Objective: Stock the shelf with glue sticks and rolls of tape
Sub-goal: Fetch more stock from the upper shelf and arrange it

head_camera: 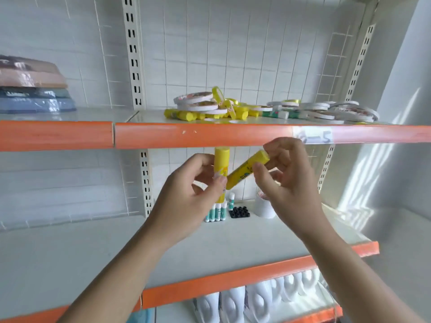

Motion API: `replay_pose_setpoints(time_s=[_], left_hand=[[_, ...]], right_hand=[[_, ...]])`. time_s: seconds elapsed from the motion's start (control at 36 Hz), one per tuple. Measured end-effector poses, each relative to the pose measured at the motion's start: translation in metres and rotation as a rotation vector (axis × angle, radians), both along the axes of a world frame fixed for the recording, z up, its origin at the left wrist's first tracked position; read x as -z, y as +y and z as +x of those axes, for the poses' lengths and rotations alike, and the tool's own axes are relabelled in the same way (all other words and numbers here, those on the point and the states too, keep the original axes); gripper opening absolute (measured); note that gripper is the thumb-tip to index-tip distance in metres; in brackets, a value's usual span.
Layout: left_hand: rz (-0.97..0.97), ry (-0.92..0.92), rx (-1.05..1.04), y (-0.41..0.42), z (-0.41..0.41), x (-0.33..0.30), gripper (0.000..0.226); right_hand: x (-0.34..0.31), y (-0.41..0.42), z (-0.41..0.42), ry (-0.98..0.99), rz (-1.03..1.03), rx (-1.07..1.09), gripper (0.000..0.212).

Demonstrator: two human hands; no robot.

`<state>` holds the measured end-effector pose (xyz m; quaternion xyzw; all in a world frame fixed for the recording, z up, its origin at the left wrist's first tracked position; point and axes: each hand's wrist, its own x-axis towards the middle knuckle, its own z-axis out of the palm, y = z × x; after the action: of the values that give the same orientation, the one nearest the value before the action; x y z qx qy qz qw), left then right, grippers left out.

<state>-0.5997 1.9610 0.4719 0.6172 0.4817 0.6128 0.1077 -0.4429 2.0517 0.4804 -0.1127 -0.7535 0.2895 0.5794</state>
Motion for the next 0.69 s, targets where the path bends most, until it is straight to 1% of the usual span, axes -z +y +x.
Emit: replay_pose_setpoints(time_s=[0.17,0.28,0.39,0.53,0.64,0.69], left_hand=[[-0.158,-0.060,-0.041,0.015,0.006,0.055,0.016],[-0.248,-0.084,-0.071,0.031,0.006,0.087,0.009],[-0.348,-0.117,-0.154,0.051,0.004,0.116,0.014],[-0.467,-0.113,-0.286,0.079,-0.006,0.160,0.010],[-0.533,-0.135,-0.377,0.094,-0.009,0.192,0.008],[-0.570,-0.156,-0.413,0.098,-0.009,0.204,0.009]], right_hand=[[0.057,0.012,0.008,-0.068,-0.073,0.055,0.024],[0.088,0.029,0.008,-0.124,-0.157,0.054,0.019],[0.123,0.051,0.003,-0.196,-0.190,0.036,0.016],[0.168,0.078,-0.005,-0.287,-0.145,0.018,0.026],[0.201,0.103,-0.014,-0.409,-0.195,0.007,0.022],[0.215,0.114,-0.020,-0.469,-0.213,-0.005,0.024]])
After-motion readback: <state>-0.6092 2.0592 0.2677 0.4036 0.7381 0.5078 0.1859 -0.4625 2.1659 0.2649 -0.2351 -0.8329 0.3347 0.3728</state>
